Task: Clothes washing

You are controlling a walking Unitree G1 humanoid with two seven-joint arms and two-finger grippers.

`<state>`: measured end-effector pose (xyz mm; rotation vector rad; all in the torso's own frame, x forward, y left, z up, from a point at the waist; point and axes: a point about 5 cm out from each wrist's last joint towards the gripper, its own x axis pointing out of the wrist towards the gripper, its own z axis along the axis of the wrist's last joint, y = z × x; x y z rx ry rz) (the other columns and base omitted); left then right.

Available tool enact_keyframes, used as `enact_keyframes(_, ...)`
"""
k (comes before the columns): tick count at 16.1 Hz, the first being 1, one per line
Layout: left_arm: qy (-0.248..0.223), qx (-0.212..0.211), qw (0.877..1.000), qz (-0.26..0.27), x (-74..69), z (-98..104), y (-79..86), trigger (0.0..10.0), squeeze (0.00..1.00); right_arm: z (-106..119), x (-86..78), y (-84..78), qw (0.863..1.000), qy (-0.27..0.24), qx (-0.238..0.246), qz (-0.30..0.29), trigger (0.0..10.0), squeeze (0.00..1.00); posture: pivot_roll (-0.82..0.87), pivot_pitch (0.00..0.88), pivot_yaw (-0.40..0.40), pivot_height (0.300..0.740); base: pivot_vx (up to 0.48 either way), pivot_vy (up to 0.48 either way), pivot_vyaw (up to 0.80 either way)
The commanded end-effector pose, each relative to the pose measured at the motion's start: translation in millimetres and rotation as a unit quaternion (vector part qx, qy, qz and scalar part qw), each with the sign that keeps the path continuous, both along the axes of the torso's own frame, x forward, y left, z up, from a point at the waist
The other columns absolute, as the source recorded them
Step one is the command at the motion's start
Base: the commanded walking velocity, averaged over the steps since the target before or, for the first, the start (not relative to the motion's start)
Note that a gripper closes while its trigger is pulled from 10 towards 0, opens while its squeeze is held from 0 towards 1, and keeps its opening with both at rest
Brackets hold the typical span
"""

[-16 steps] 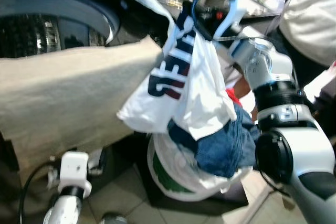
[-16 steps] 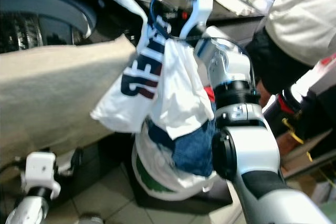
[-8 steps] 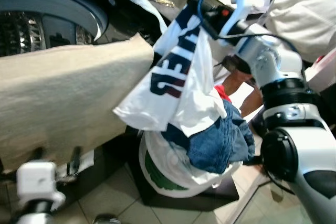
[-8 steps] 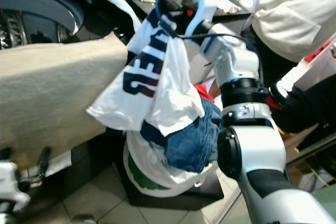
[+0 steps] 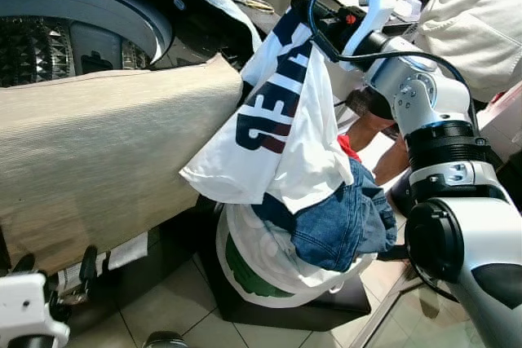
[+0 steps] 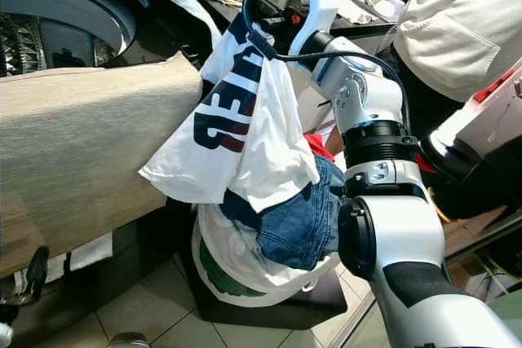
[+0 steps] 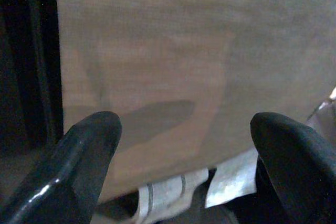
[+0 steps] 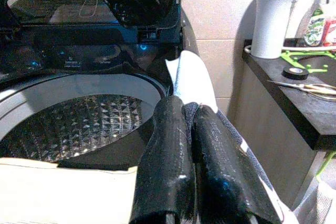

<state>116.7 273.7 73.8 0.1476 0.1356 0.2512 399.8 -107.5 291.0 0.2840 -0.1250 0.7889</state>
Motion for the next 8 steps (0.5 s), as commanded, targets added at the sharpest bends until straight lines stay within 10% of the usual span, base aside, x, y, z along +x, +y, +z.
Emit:
enact_keyframes(1,-0.002,-0.016,1.0,-0.019,3.6,-1,-11.4,10.0,0.0,30,-0.8,-8.5,0.999,-0.038,0.012,0.002,0.0,0.0,0.32,0.0,-0.277,0.74,0.0,0.0,0.0)
enact_keyframes(8,-0.003,-0.033,0.999,-0.03,14.9,-11,-14.3,10.0,0.0,125,-14.3,2.3,0.986,-0.159,0.016,0.035,0.0,0.0,0.31,0.0,-0.28,0.74,0.0,0.0,0.0)
